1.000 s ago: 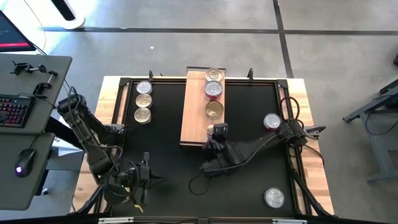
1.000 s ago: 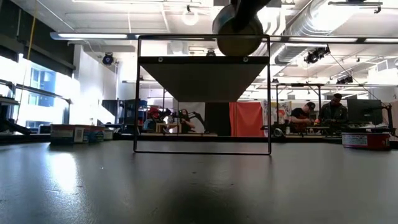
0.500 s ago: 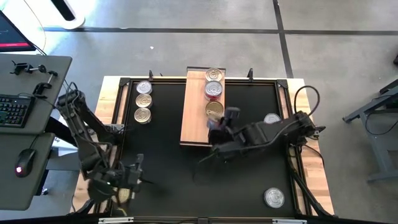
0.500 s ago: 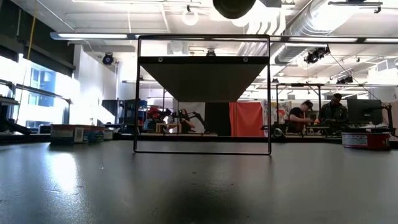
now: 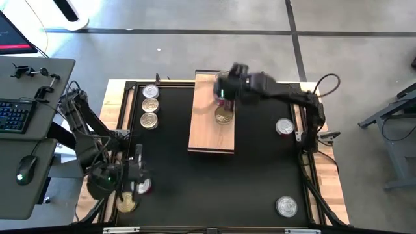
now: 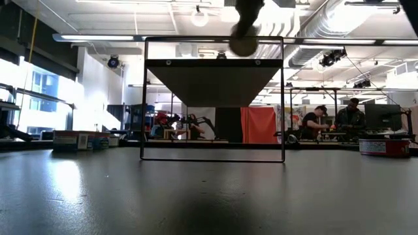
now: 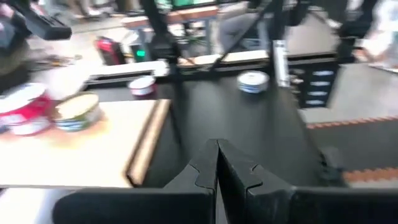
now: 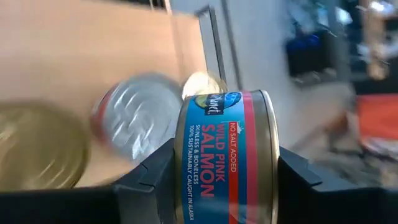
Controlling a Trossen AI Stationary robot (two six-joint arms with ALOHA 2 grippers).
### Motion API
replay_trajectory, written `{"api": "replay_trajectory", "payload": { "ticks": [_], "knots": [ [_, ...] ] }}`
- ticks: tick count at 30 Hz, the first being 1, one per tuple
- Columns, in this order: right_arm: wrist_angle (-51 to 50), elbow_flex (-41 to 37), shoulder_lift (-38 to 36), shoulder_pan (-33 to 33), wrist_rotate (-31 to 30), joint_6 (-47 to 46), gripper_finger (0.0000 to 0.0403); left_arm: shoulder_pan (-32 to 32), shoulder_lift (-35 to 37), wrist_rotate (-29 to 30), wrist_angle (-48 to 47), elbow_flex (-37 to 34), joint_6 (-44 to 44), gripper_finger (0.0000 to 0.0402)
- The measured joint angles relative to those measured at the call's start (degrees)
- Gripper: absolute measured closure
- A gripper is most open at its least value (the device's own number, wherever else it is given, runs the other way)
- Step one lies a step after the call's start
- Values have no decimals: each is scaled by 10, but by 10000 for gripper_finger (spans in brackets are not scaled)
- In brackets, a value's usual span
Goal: Stack canned seafood by type on shelf
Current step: Stack the blue-pink tuna can on top of the blue-pink tuna can on the shelf
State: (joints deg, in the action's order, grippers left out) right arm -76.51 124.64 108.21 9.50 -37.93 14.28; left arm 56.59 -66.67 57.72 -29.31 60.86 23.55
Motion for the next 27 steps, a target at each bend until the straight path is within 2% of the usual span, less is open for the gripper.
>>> {"api": "replay_trajectory", "payload": {
  "ticks": [2, 5, 10, 13, 15, 17, 18, 22, 25, 27],
  "knots": [
    [73, 0, 0, 50, 63, 67, 237, -24, 2, 1, -1, 0, -12, 401],
    [146, 0, 0, 113, 129, 143, 237, -76, 3, -29, -2, 0, -22, 401],
    [149, 0, 14, 184, 202, 246, 237, -199, -2, -118, 38, 0, -51, 401],
    [146, 0, 18, 217, 248, 279, 237, -289, -9, -218, 132, -16, -123, 401],
    [149, 0, 18, 238, 279, 283, 237, -353, -10, -329, 245, -54, -156, 401],
    [150, 0, 17, 255, 301, 283, 237, -407, -11, -433, 328, -98, -148, 401],
    [146, 0, 17, 263, 308, 284, 237, -431, -11, -460, 355, -119, -130, 401],
    [109, 0, 14, 282, 326, 295, 237, -482, 12, -494, 399, -183, -60, 401],
    [77, 0, 12, 286, 341, 279, 237, -492, 42, -501, 399, -209, -57, 401],
    [69, 0, 5, 288, 329, 278, 237, -491, 67, -502, 394, -221, -62, 401]
  ]
}}
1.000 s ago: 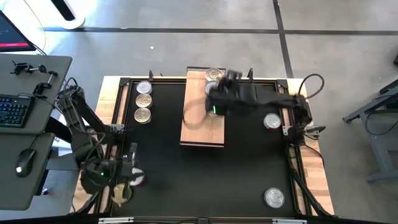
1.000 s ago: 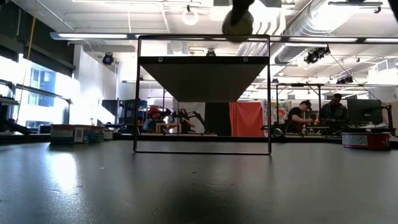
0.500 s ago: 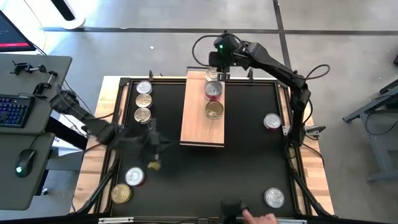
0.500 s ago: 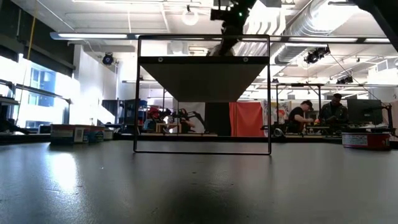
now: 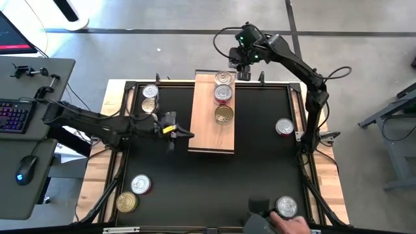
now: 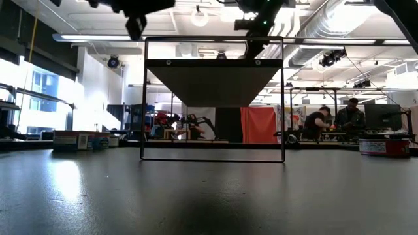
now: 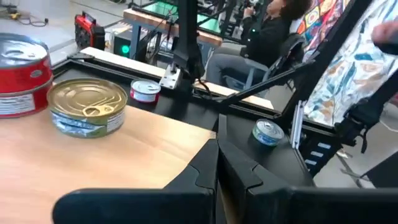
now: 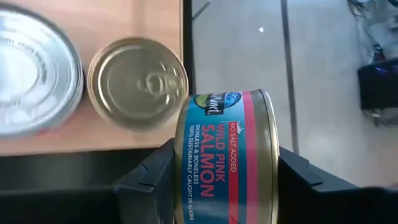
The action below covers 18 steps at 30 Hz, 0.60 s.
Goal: Stack canned seafood by type on shelf
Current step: Stack the blue-pink tuna can on top of the blue-pink tuna can on the shelf
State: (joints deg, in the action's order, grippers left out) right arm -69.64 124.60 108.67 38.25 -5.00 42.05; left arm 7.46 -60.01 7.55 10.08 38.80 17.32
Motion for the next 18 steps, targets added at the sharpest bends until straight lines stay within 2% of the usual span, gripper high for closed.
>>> {"api": "replay_trajectory", "payload": {
  "ticks": [3, 6, 11, 14, 18],
  "knots": [
    [-44, 0, -24, 0, -45, -19, 237, 0, 44, 0, -8, -17, -27, 401],
    [-82, 0, -44, 1, -53, -77, 237, -2, 91, 0, -39, -35, -53, 401],
    [-111, -22, -82, -17, -89, -150, 237, -19, 169, 0, -148, -41, -80, 401],
    [-89, -110, -122, -37, -107, -193, 237, -24, 212, 0, -211, -42, -74, 401],
    [-4, -294, -205, -81, -154, -241, 237, -22, 266, 0, -256, -41, -65, 401]
  ]
}}
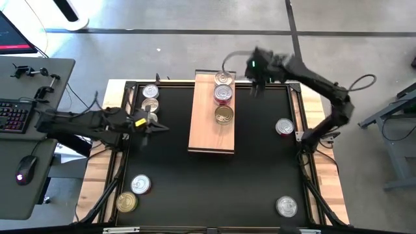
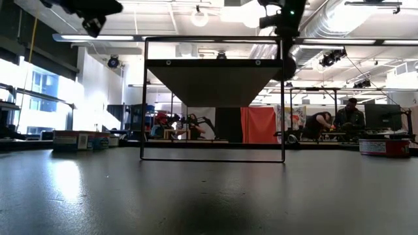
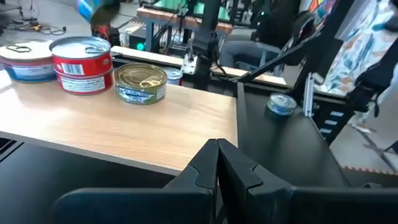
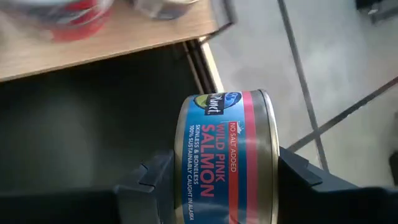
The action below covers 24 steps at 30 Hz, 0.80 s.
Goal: Stack canned seafood by type on shelf
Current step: Stack the blue-pink tuna can on top of the blue-pink tuna can on the shelf
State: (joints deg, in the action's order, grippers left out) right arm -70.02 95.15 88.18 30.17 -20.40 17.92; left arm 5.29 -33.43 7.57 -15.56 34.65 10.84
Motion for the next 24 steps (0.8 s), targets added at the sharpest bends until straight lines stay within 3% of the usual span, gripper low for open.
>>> {"api": "replay_trajectory", "payload": {
  "ticks": [4, 8, 14, 24],
  "knots": [
    [187, -132, -72, -38, -41, 31, 237, -1, 34, 7, -4, 0, -5, 401],
    [351, -155, -76, -38, -13, 80, 237, -5, 45, 35, -4, 0, -2, 401],
    [441, -140, -11, 1, 57, 147, 210, -8, 37, 63, -4, 0, 38, 401],
    [447, -79, 69, 6, 110, 221, 217, -8, 23, 67, 1, 0, 81, 401]
  ]
}}
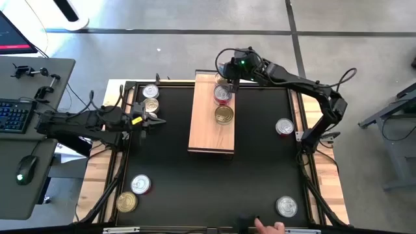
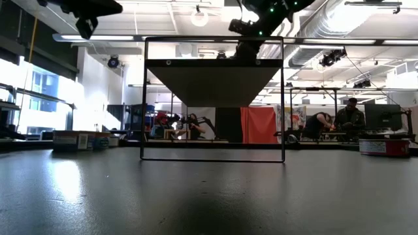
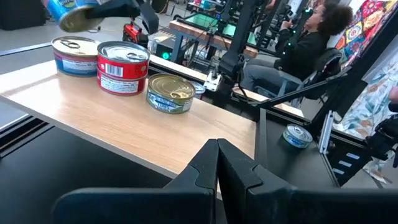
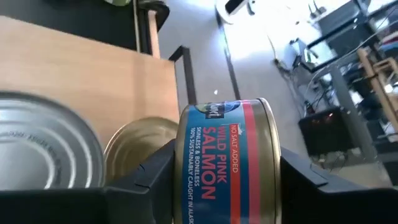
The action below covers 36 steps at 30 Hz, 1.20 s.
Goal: Stack canned seafood by type on shelf
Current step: Stack the blue-pink tuna can on top of the blue-pink tuna can on the shelf
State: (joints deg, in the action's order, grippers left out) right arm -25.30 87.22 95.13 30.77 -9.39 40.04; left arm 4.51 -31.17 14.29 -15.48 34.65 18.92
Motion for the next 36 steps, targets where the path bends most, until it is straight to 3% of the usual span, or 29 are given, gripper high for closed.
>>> {"api": "replay_trajectory", "payload": {
  "ticks": [13, 36],
  "knots": [
    [10, -7, 13, 1, -8, 70, 217, 0, -11, 0, 3, 0, 0, 402],
    [6, -7, 13, 1, -12, 9, 217, 0, -18, -2, 3, 0, 0, 401]
  ]
}}
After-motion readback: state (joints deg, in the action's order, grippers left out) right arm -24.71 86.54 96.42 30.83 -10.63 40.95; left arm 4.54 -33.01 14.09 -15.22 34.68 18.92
